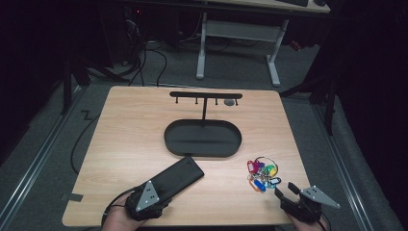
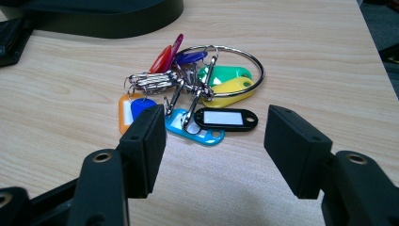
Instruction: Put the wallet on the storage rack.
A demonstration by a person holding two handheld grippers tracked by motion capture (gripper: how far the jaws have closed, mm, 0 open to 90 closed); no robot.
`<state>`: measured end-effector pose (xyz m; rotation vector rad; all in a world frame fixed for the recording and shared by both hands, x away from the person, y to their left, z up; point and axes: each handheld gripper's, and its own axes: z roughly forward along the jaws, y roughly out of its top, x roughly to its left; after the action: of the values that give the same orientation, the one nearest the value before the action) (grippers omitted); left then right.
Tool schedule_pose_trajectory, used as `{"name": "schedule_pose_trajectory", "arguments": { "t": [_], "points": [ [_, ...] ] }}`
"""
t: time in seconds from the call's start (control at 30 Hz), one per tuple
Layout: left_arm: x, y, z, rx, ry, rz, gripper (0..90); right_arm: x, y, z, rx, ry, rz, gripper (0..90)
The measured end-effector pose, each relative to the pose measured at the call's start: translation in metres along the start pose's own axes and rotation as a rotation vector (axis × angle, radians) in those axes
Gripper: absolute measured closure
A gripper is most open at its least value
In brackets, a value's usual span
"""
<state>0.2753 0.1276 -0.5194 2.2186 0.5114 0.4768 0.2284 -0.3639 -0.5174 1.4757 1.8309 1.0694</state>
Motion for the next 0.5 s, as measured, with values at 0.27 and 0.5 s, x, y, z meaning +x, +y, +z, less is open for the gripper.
{"name": "schedule_pose_trajectory", "arguments": {
  "t": [0.27,0.5],
  "points": [
    [-0.008,0.0,0.005,0.015,0.027,0.065,48.4,0.002,0.001,0.004,0.005,0.01,-0.009,39.5],
    [-0.013,-0.005,0.009,0.037,0.085,0.166,43.3,0.003,0.002,0.004,0.005,0.017,-0.002,39.5]
  ]
}}
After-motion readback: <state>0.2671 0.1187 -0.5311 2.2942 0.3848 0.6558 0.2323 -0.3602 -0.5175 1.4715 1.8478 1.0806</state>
